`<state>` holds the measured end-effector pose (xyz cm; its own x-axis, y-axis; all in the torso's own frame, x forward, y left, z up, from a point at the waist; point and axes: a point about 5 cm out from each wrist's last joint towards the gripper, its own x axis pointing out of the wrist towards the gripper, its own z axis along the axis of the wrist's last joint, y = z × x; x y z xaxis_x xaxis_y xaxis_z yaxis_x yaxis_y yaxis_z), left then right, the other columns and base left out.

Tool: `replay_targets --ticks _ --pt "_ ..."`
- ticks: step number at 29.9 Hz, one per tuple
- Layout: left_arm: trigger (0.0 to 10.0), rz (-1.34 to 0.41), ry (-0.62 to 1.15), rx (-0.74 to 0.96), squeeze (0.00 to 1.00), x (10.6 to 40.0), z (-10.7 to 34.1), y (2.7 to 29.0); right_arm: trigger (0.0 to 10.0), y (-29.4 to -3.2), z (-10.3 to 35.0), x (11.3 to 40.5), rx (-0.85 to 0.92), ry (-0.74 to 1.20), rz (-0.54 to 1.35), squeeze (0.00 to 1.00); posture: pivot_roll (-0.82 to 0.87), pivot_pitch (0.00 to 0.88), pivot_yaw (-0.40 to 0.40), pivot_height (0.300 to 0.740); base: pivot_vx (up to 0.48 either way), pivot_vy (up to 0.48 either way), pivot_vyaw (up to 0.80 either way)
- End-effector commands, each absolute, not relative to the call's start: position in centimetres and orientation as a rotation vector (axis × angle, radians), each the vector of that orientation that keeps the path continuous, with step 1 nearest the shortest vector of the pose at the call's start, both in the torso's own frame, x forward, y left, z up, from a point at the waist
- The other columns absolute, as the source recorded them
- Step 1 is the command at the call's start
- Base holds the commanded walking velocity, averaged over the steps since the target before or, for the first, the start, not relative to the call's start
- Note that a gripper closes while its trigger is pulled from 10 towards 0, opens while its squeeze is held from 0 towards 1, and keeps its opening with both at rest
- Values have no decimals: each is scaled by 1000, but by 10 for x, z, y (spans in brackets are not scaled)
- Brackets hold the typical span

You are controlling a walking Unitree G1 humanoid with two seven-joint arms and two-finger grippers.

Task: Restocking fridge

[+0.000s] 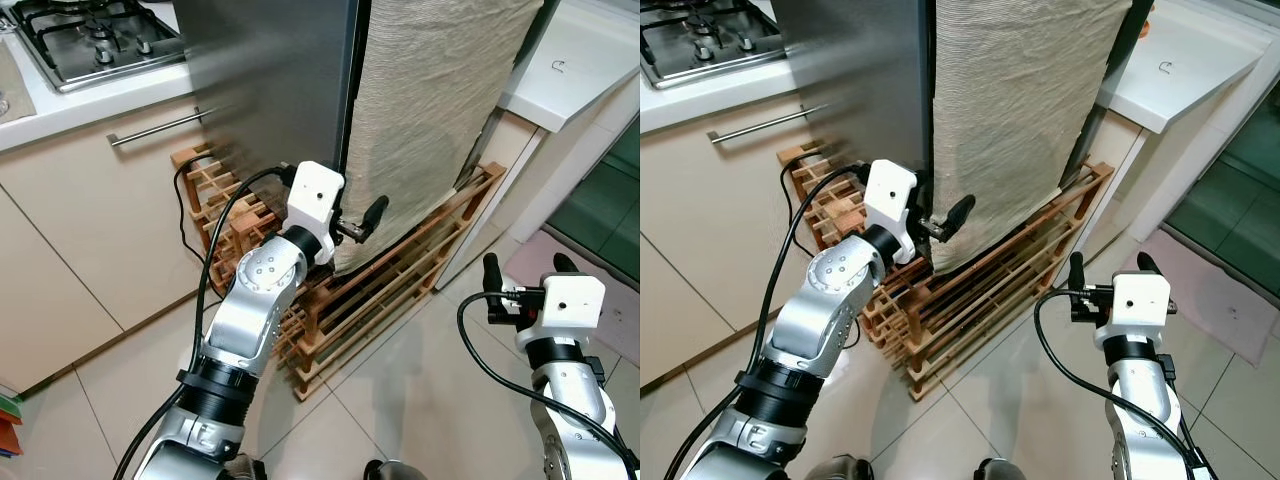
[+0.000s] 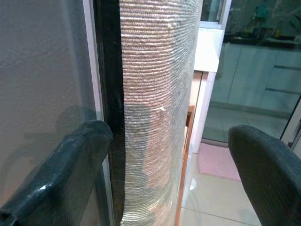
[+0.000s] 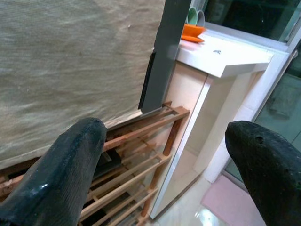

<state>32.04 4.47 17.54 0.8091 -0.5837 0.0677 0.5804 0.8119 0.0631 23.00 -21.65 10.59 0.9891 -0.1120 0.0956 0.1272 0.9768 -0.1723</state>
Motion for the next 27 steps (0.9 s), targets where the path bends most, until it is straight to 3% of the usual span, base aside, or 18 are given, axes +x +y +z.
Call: replay_targets --ticks 1,14,27 --pt "10000 -643 -94 49 0 321 178 37 10000 -219 109 231 -196 -99 -122 0 -23 51 -38 728 0 0 0" --pt "10000 -600 -83 197 0 325 160 -7 10000 -219 109 232 -199 -97 -114 0 -30 64 -42 728 0 0 0" --pt "10000 -900 -55 41 0 308 178 -56 10000 -219 101 231 -196 -56 -99 0 -34 70 -37 728 0 0 0"
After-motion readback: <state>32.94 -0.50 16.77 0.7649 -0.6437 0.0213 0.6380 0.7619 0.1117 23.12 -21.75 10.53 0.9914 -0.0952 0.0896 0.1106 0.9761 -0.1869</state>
